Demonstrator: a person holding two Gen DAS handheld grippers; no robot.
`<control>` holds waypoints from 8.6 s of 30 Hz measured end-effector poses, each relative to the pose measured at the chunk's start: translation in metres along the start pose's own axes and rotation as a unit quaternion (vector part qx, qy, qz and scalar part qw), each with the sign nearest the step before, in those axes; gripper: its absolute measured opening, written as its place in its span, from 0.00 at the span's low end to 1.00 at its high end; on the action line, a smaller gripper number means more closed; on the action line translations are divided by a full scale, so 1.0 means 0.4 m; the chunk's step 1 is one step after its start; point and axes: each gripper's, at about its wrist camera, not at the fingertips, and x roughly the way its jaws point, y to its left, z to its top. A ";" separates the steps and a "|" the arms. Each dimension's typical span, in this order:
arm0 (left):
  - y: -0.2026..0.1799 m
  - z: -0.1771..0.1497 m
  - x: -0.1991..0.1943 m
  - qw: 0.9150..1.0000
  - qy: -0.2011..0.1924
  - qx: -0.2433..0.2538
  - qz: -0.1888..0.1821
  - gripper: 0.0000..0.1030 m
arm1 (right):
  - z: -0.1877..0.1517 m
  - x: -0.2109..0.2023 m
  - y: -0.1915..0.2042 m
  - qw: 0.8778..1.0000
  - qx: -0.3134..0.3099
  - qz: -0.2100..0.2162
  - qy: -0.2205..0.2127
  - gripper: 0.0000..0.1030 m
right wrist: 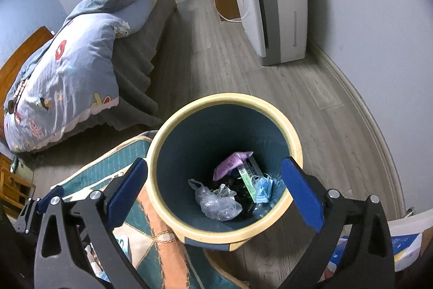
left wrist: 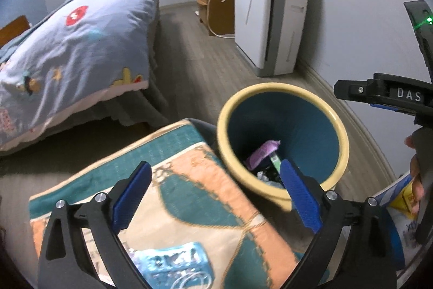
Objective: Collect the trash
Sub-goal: 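Open the left tool over the bin while the right releases the blue masks, then move both tools back over the trash on the cushion, then grasp the blue face mask with the right tool while the left grasps white tissue, then carry the tissue and mask over the bin and lower them in, then open both tools to drop the tissue and mask into the bin, then move both tools back over the cushion toward the blue pill blister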
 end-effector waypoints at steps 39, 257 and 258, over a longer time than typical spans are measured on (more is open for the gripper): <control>0.505 -0.383 -0.419 0.968 -0.007 -0.213 0.134 0.93 | -0.317 -0.077 0.457 0.986 -0.155 0.023 0.055 0.94; 0.230 -0.104 -0.193 0.999 -0.034 -0.008 0.009 0.89 | -0.064 -0.052 0.292 0.995 -0.089 0.048 -0.017 0.94; 0.238 -0.110 -0.197 0.999 -0.034 -0.007 0.012 0.89 | -0.068 -0.053 0.300 0.995 -0.089 0.050 -0.016 0.94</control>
